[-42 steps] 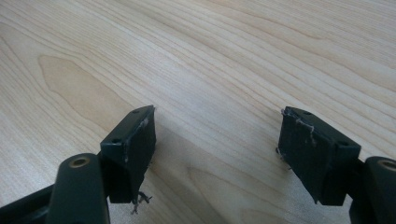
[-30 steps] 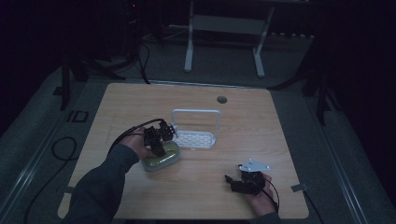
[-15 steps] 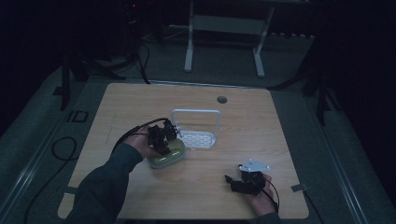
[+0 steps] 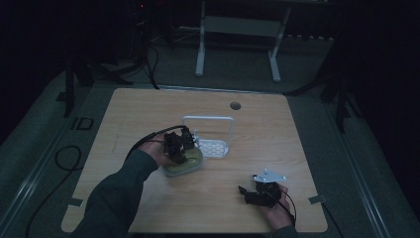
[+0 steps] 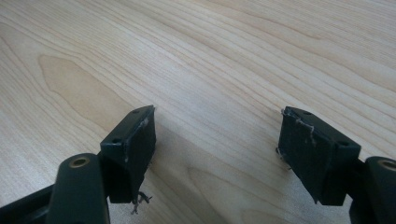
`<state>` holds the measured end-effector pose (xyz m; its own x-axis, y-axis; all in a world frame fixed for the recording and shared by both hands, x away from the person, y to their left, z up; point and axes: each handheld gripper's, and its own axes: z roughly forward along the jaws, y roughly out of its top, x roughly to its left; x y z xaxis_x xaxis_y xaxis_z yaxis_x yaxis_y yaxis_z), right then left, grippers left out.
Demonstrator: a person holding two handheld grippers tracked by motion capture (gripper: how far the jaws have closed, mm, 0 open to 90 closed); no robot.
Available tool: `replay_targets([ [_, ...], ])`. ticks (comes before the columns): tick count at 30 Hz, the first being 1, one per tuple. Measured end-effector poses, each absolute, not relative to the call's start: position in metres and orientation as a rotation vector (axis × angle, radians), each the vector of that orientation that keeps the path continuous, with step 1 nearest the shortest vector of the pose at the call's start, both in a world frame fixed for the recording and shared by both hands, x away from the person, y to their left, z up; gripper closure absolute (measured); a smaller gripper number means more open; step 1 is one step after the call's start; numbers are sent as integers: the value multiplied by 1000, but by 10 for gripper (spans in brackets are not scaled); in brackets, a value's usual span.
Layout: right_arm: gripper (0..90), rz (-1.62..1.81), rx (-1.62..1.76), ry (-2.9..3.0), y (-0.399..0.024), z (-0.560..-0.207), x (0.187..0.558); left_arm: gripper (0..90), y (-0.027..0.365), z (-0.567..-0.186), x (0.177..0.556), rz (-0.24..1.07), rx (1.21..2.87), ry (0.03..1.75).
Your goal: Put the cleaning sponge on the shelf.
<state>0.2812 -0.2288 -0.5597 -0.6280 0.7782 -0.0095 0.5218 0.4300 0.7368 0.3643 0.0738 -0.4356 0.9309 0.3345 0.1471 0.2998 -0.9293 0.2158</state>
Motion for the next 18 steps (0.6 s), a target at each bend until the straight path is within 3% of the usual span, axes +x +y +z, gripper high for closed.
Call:
replay_targets([
  [18, 271, 1022, 1114, 2340, -229, -560, 281, 713, 56, -439, 370, 312, 2903, 399],
])
